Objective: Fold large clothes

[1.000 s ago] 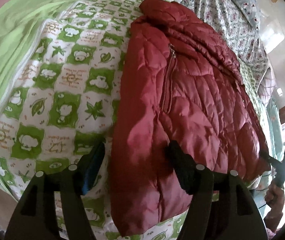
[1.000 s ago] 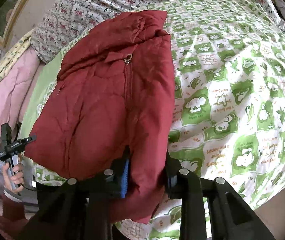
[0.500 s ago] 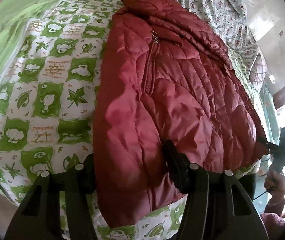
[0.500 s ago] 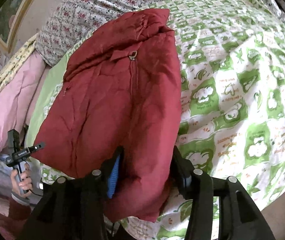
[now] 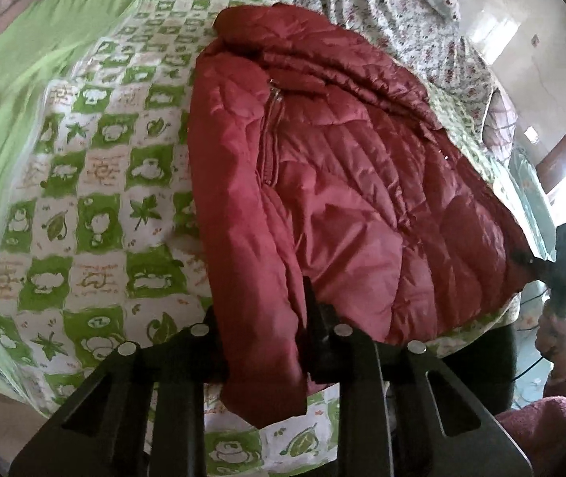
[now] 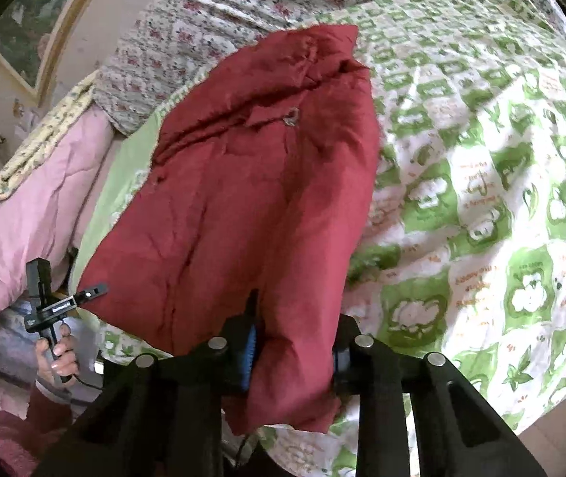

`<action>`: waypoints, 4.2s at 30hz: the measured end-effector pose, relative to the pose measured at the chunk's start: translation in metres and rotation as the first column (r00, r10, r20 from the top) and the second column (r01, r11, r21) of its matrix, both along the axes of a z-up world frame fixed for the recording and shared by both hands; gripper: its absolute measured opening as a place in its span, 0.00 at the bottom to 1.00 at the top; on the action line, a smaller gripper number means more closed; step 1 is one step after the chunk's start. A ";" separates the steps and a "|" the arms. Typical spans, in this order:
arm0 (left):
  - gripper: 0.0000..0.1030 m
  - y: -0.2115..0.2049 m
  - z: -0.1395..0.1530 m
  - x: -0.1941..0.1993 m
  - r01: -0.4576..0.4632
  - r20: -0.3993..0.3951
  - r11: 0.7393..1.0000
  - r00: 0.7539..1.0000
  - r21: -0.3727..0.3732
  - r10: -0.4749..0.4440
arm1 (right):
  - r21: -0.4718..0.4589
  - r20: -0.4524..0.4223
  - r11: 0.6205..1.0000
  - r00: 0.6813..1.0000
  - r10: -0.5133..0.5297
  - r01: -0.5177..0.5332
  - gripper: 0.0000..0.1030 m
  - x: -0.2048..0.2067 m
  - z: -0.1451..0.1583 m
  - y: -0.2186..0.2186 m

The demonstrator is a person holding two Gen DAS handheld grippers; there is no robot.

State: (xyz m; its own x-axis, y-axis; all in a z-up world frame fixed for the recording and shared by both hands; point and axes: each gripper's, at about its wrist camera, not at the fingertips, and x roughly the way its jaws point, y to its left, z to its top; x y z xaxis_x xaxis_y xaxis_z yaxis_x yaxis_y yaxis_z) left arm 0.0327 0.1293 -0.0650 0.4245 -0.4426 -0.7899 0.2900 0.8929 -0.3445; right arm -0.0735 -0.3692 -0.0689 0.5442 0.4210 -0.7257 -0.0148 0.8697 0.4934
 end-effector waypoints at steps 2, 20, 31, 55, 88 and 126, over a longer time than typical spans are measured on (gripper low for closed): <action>0.18 0.000 0.004 0.000 -0.002 0.007 1.000 1.000 -0.027 0.002 | 0.010 0.021 1.000 1.000 0.004 -0.004 0.24 0.000 0.006 0.000; 0.16 -0.006 0.094 0.019 -0.027 0.229 0.991 0.972 -0.135 0.057 | 0.121 0.218 0.993 0.976 -0.013 -0.014 0.22 0.020 0.069 -0.006; 0.16 -0.024 0.141 0.081 -0.041 0.315 0.987 0.945 -0.156 0.089 | 0.137 0.333 0.990 0.941 -0.068 0.023 0.22 0.080 0.107 -0.017; 0.17 -0.061 0.144 0.303 -0.224 0.211 0.959 0.943 -0.172 0.258 | 0.180 0.290 0.952 0.911 -0.294 0.250 0.22 0.285 0.103 -0.064; 0.52 -0.058 0.078 0.384 -0.288 0.150 0.947 0.940 -0.142 0.308 | 0.086 0.116 0.889 0.882 -0.457 0.450 0.23 0.430 -0.018 -0.089; 0.53 -0.145 0.043 0.361 -0.200 0.253 0.951 0.957 0.238 0.138 | -0.323 0.147 0.941 0.988 -0.055 0.100 0.77 0.420 0.016 0.010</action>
